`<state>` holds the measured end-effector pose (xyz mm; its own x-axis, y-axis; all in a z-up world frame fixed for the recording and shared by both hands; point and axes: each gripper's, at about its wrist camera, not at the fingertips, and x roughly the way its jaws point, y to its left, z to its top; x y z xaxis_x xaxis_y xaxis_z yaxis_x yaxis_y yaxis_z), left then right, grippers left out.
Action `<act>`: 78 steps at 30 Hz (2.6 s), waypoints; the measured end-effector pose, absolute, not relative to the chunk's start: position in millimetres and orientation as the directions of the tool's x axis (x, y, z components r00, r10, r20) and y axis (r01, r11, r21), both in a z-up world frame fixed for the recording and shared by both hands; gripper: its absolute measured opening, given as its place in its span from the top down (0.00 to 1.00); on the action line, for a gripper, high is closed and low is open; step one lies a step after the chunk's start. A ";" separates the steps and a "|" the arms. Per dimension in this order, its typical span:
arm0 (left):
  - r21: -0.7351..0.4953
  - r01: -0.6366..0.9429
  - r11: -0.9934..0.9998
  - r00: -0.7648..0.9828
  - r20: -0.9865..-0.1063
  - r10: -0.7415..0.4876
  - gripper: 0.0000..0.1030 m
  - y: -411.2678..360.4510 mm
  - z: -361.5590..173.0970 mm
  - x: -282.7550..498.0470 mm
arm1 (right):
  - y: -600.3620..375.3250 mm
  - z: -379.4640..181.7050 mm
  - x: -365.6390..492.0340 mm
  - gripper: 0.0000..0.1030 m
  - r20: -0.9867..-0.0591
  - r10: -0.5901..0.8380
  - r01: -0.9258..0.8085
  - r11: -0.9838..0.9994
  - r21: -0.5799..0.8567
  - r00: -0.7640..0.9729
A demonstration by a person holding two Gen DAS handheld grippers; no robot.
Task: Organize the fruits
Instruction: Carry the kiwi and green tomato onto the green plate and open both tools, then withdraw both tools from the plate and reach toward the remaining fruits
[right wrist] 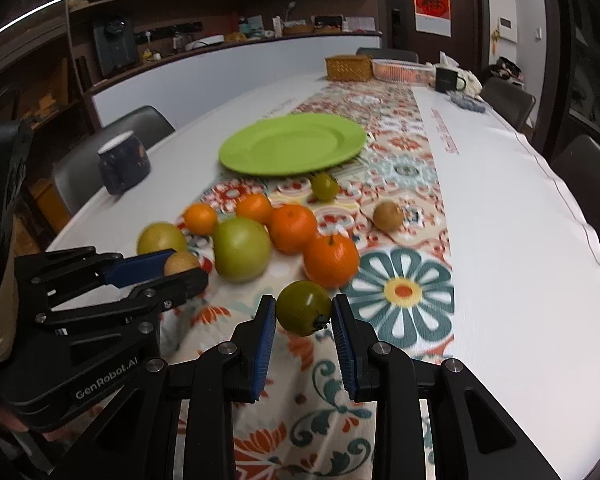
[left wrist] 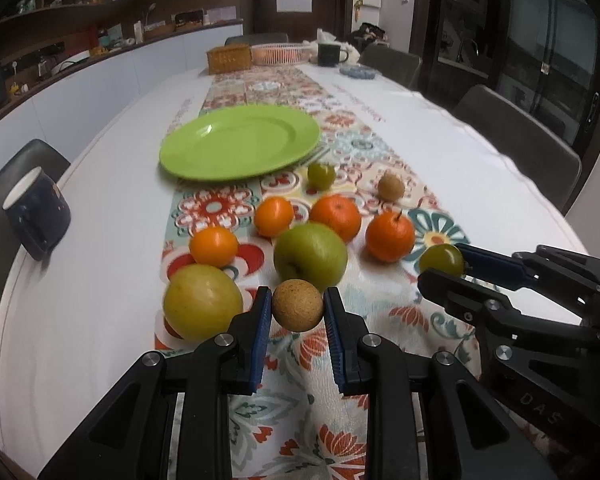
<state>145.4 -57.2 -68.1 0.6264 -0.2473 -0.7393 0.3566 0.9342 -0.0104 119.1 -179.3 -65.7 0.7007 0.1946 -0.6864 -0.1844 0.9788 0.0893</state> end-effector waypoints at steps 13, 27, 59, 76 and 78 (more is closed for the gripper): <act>0.004 0.386 0.923 0.670 -0.688 -0.277 0.74 -46.3 -21.4 193.9 | -165.8 -8.2 183.2 0.71 -0.610 0.268 -0.280 0.957 0.078 0.746; 0.005 0.392 0.920 0.624 -0.737 -0.262 0.74 -34.9 -29.9 310.5 | -145.6 -18.2 302.8 0.71 -0.683 0.271 -0.306 0.949 0.072 0.679; 0.054 0.258 0.965 0.675 -0.725 -0.140 0.41 -15.6 -21.7 274.1 | -157.7 -12.4 265.2 0.57 -0.655 0.194 -0.245 0.969 0.014 0.730; 0.062 0.188 0.980 0.766 -0.634 -0.106 0.19 4.8 23.3 169.9 | -149.5 24.7 159.1 0.37 -0.547 0.195 -0.233 0.972 0.000 0.814; 0.078 0.190 0.979 0.774 -0.626 -0.100 0.19 4.1 24.3 158.7 | -150.2 24.2 150.3 0.36 -0.546 0.197 -0.229 0.973 0.009 0.815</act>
<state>158.7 4.1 24.3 0.7736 -0.1003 -0.6256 0.1899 0.9787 0.0779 150.3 -150.2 24.2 0.8147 0.1968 -0.5455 -0.2289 0.9734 0.0093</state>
